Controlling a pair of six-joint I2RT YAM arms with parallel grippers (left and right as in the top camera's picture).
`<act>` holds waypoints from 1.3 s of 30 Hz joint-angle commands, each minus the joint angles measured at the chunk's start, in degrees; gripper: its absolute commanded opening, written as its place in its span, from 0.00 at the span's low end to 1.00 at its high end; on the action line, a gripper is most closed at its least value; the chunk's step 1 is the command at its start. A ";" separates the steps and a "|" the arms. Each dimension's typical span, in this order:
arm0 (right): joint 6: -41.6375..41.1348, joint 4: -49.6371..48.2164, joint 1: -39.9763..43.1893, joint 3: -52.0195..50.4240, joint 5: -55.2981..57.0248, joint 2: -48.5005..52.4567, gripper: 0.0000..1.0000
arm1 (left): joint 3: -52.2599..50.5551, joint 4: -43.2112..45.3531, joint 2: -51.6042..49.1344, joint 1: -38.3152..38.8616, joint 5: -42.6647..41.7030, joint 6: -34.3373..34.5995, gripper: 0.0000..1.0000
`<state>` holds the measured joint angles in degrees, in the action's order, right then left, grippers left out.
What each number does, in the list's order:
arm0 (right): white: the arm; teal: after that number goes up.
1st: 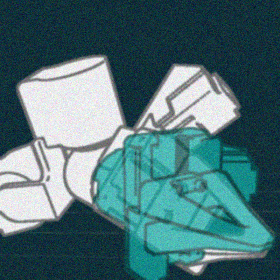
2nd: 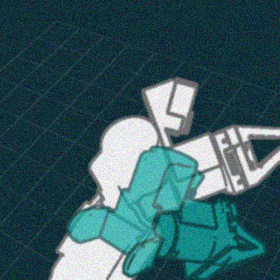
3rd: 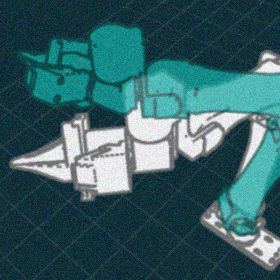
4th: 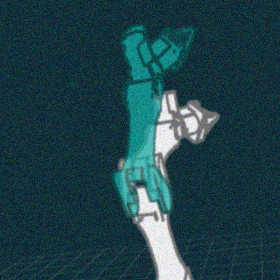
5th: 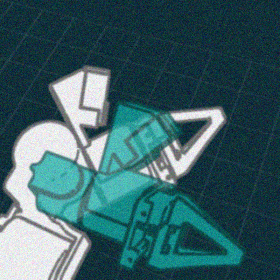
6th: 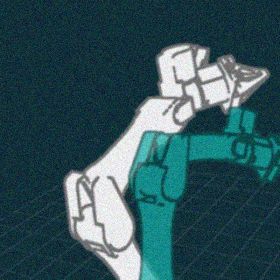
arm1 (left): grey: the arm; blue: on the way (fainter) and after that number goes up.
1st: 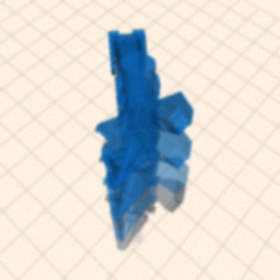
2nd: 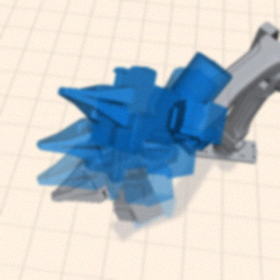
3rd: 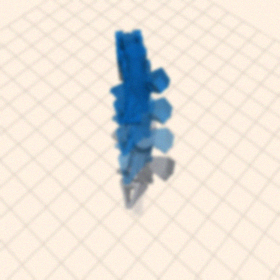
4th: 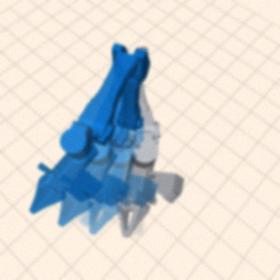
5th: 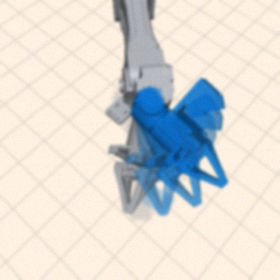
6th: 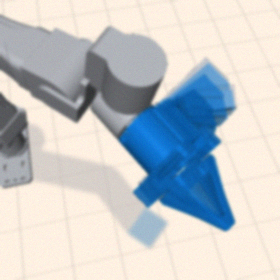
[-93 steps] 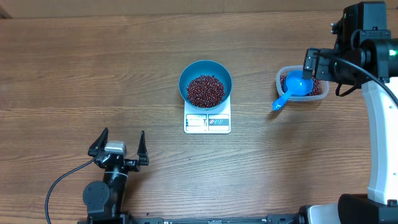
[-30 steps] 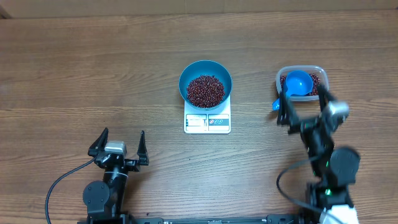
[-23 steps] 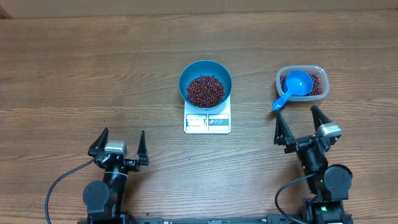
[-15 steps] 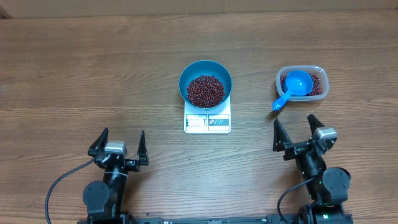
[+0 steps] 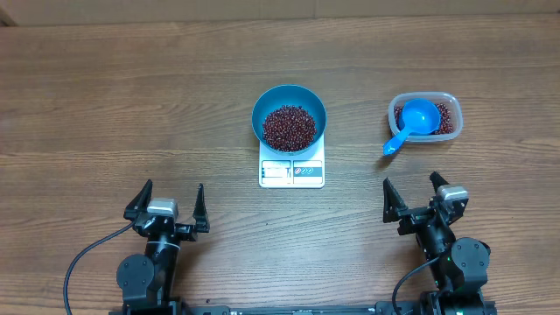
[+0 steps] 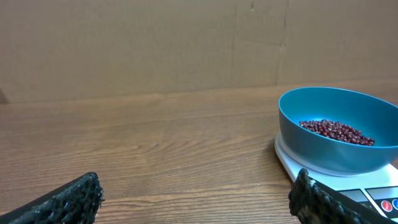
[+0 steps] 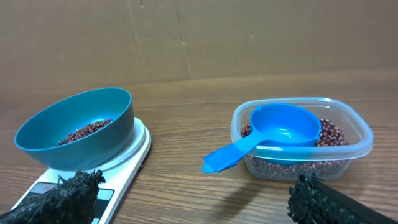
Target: Scoop item into bowl and weigh 150g on scale
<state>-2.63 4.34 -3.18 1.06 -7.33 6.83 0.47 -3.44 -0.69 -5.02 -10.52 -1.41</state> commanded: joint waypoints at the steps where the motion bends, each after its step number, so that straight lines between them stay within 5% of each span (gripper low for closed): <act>1: 6.08 -0.20 -0.09 -0.61 -1.81 -0.94 1.00 | -0.20 -0.09 0.48 -0.31 0.15 0.74 0.99; 8: 13.57 -0.35 -0.07 -0.61 -3.48 -1.75 1.00 | -0.20 -0.09 0.48 -0.31 0.15 0.74 0.99; 39: 13.22 -0.35 1.05 -0.61 -2.38 -6.71 1.00 | -0.20 -0.09 0.48 -0.31 0.15 0.74 1.00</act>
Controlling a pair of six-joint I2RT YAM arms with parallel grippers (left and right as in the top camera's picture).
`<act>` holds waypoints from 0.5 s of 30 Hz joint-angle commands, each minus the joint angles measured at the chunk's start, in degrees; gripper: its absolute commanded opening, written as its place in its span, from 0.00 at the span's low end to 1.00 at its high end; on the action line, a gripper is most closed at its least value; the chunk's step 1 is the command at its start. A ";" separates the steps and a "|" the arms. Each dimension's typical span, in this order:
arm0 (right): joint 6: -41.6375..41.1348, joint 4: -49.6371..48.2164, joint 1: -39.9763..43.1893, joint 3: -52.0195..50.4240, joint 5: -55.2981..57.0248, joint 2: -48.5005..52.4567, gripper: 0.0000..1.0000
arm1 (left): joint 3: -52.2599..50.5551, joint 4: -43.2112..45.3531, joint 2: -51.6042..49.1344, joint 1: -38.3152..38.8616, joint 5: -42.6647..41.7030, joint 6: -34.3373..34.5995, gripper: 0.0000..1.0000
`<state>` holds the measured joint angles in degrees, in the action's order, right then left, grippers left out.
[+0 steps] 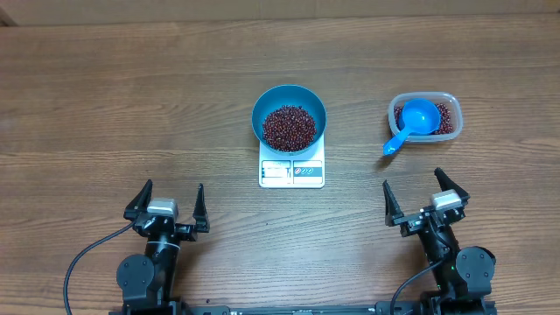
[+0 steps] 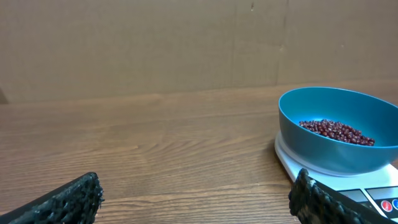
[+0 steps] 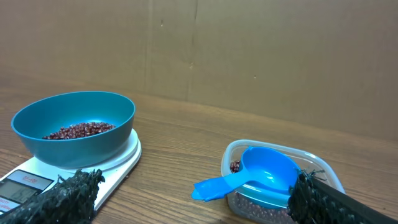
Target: Scoop item into bowl and weigh 150g on scale
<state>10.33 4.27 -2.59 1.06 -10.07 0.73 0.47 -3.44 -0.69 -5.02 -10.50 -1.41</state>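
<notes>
A blue bowl (image 1: 289, 116) holding dark red beans sits on the white scale (image 1: 291, 171) at the table's middle. At the right a clear container (image 1: 443, 117) of beans has a blue scoop (image 1: 413, 120) resting in it, handle over the near rim. My left gripper (image 1: 166, 205) stands open near the front left, empty. My right gripper (image 1: 418, 199) stands open near the front right, empty, short of the container. In the right wrist view the scoop (image 3: 261, 174) lies between the fingertips' line of sight, with the bowl (image 3: 74, 127) at left.
A brown cardboard wall (image 2: 186, 43) stands behind the wooden table (image 1: 131, 105). The scale's display (image 1: 276, 170) faces the front edge.
My right gripper has turned slightly leftward and shifted; the container sits further right and lower in its wrist view. The left gripper, bowl, scale and scoop have not moved.
</notes>
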 commanded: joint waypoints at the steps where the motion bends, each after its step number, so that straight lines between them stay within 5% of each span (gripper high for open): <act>1: 0.26 -0.28 0.46 -0.61 0.35 -0.61 1.00 | -0.20 -0.09 0.48 -0.31 0.13 0.74 1.00; 15: 0.26 -0.28 0.42 -0.59 0.35 -0.61 1.00 | -0.20 -0.09 0.48 -0.31 0.13 0.74 0.99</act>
